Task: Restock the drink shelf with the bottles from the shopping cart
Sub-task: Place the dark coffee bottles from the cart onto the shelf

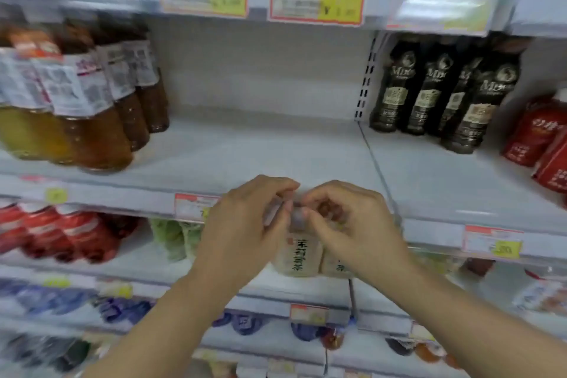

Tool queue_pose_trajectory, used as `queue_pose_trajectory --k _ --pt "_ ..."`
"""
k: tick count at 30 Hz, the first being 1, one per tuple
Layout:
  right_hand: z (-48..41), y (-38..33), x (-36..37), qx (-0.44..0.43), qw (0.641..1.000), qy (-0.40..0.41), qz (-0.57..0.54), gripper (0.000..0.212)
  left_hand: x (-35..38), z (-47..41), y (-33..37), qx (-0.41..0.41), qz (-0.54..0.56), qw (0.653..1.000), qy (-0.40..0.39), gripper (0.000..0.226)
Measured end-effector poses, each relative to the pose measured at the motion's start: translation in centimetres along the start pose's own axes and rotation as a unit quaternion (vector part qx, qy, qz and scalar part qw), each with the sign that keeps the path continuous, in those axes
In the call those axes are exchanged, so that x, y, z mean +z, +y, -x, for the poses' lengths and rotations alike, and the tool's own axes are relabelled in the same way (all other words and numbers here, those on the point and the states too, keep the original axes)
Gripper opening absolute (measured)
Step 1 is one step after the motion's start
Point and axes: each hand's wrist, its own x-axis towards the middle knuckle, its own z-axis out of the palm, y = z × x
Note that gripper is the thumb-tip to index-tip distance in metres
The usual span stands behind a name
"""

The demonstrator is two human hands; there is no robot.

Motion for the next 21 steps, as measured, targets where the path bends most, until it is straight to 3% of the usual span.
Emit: queue_pose_trajectory --k 5,9,12,16,21 --pt "-0.3 -3.5 12.5 -0.010 0.988 -0.146 -0.054 0.011 -6.2 9.7 -8.0 -0.144 -0.052 0.988 0.033 0.031" --pt "0.7 -6.5 22.6 -0.013 0.966 -0.247 -0.081 0.016 -10.0 18.4 -13.4 -0.274 -0.076 0.958 0.039 0.030" --pt "2.7 -8.7 31.7 -0.009 0.941 -0.321 -0.103 0.023 -12.9 26.0 -17.4 -0.387 -0.106 0.915 0.034 0.025" --pt "6.0 -10.4 42.7 -0.002 0.899 -0.427 -0.093 0.010 -15.3 35.0 -21.6 -0.504 -0.142 0.852 0.007 0.023" --pt "10.1 -12.2 53.2 0.046 0.829 -0.553 -0.068 0.020 -16.5 43.9 -26.0 -0.642 -0.133 0.755 0.019 0.027"
